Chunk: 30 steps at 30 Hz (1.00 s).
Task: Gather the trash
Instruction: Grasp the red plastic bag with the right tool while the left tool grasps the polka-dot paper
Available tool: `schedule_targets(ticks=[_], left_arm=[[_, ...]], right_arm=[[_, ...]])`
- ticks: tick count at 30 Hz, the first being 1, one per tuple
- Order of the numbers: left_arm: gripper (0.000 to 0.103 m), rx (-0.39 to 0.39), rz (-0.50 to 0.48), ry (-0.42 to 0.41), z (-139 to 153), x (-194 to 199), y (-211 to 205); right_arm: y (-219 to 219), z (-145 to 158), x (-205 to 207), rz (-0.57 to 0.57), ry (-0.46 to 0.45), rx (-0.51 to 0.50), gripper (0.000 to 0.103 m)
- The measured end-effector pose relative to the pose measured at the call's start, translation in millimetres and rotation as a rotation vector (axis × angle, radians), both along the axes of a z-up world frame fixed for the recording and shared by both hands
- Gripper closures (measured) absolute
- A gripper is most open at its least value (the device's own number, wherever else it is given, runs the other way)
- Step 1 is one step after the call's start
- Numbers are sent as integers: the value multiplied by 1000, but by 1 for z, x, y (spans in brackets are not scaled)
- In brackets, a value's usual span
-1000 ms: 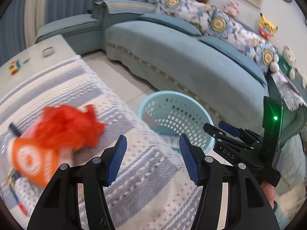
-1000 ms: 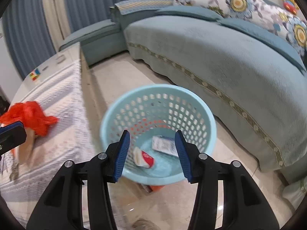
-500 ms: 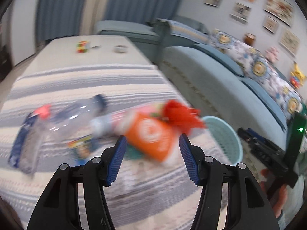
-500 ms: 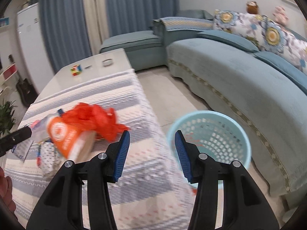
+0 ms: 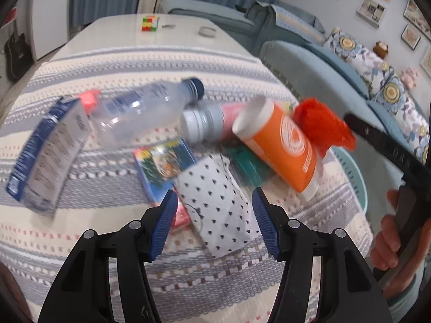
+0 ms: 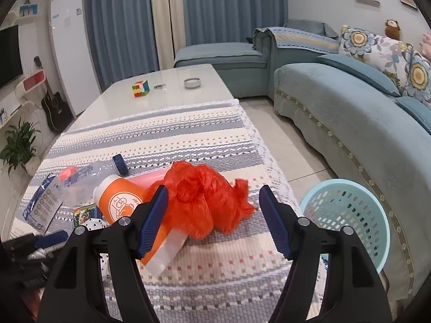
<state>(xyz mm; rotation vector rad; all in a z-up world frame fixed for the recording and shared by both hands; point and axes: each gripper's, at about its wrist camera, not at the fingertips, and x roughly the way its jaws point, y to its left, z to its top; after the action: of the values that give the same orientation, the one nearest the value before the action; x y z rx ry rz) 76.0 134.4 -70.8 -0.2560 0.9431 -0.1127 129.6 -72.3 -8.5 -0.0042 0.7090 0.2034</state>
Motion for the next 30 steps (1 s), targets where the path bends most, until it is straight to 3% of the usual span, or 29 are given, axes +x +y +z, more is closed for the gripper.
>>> schedule_targets(ticks=[2,5,9,19,21,23,24,26,30], left_arm=[[46,42,-15,3,-8,3,-11],[42,130,-27,-3,-17,3,-27],[42,193,-61,-15,-19,5,-43],[61,253,-103,-28,-23,6,-52],[66,256,-113,-30,-23,2,-54],[74,249,-130,-23,-25,1,-56],[78,243,-137,-16,-26,2,-58],[80,234,-138,-13,-27,3,-56],[89,188,-137,-12,-27,3,-49]], right_arm=[[4,-5,7,9,10,-3,26],[10,-13,17,15,31,-6,25],[14,-30,33,14,91,-1,24],[2,-56,49,-24,157,16,25],[-2,-61,51,-29,181,33,29],[-4,-65,51,-29,192,41,47],[-4,-66,49,-28,186,38,50],[-4,-66,46,-32,174,20,76],[-10,-64,39,-26,152,33,83]])
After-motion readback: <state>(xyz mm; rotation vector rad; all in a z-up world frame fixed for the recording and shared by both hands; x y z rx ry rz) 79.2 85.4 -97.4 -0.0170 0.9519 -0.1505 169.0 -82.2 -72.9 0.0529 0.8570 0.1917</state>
